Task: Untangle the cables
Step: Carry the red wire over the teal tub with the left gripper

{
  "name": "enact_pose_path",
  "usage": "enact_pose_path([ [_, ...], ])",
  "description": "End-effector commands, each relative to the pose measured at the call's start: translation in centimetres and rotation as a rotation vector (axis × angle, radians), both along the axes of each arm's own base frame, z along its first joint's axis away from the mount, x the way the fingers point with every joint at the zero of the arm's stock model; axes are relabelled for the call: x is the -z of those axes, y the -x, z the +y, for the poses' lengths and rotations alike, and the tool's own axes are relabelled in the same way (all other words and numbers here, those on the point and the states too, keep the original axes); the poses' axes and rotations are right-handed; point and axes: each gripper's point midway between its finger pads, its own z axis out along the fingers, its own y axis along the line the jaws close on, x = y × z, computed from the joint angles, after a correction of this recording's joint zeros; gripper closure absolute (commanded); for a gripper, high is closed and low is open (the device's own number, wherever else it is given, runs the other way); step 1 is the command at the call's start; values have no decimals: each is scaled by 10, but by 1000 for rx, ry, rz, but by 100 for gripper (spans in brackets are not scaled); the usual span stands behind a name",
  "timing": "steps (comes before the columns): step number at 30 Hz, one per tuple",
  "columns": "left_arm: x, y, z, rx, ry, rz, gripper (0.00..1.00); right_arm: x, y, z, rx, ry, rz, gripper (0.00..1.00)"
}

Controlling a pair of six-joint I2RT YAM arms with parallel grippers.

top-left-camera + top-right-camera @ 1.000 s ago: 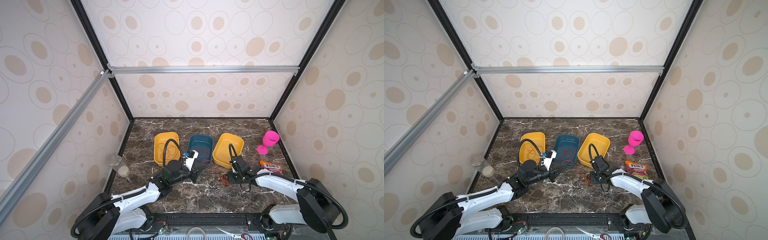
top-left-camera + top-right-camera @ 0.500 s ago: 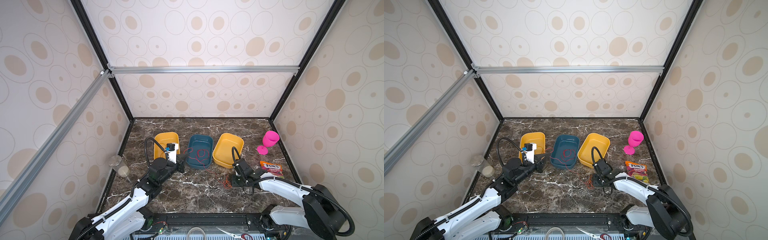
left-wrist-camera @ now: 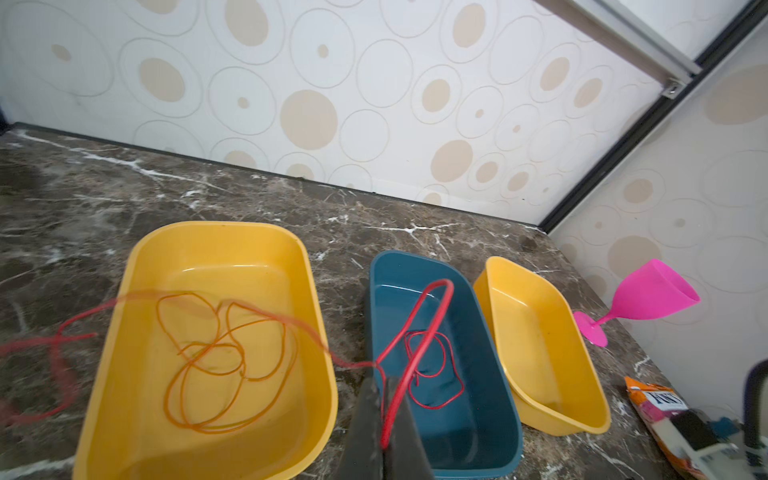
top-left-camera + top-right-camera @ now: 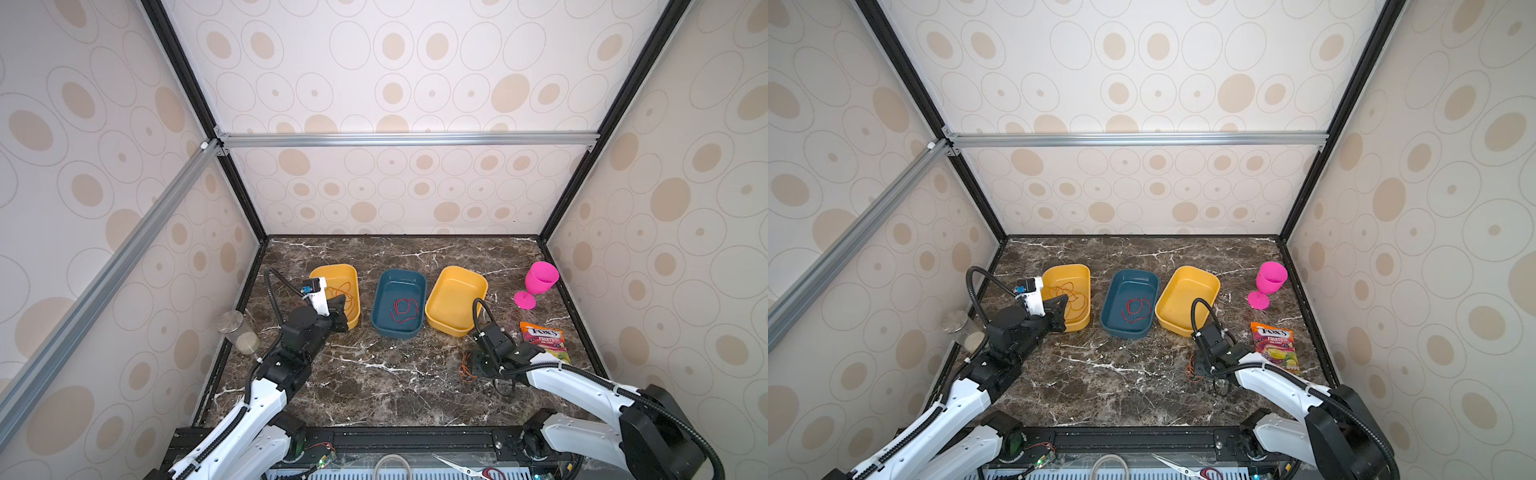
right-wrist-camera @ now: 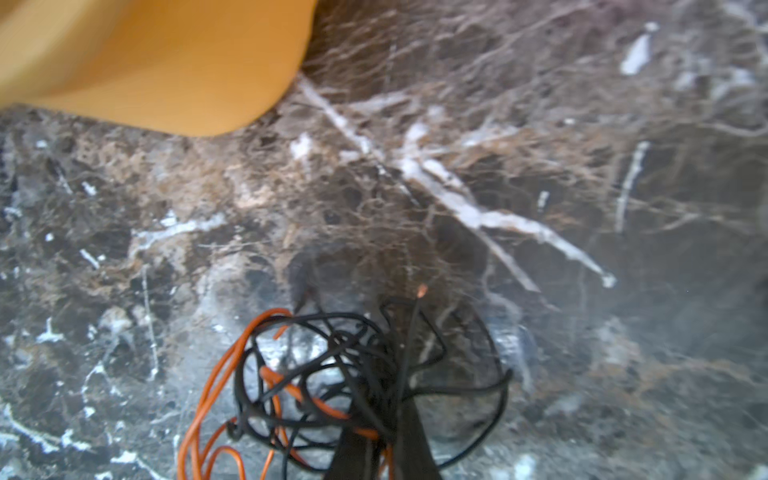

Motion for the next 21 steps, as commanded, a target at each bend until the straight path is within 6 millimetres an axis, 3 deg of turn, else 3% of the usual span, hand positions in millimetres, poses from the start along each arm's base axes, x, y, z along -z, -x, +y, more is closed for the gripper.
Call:
enact_pose_path([
  [1, -13, 0, 3, -5, 29, -5, 100, 0, 5, -6, 9, 9, 9, 97],
  [8, -32, 4, -16, 108, 57, -29, 100, -11, 5, 54, -225, -217, 40, 93],
  [11, -48, 7, -20, 137, 63, -55, 100, -16, 6, 69, -286, -240, 43, 89],
  [16, -82, 11, -23, 167, 41, -126, 100, -21, 6, 87, -354, -262, 29, 75],
  [21, -112, 9, -23, 175, -7, -185, 100, -27, 5, 91, -374, -269, 10, 60],
])
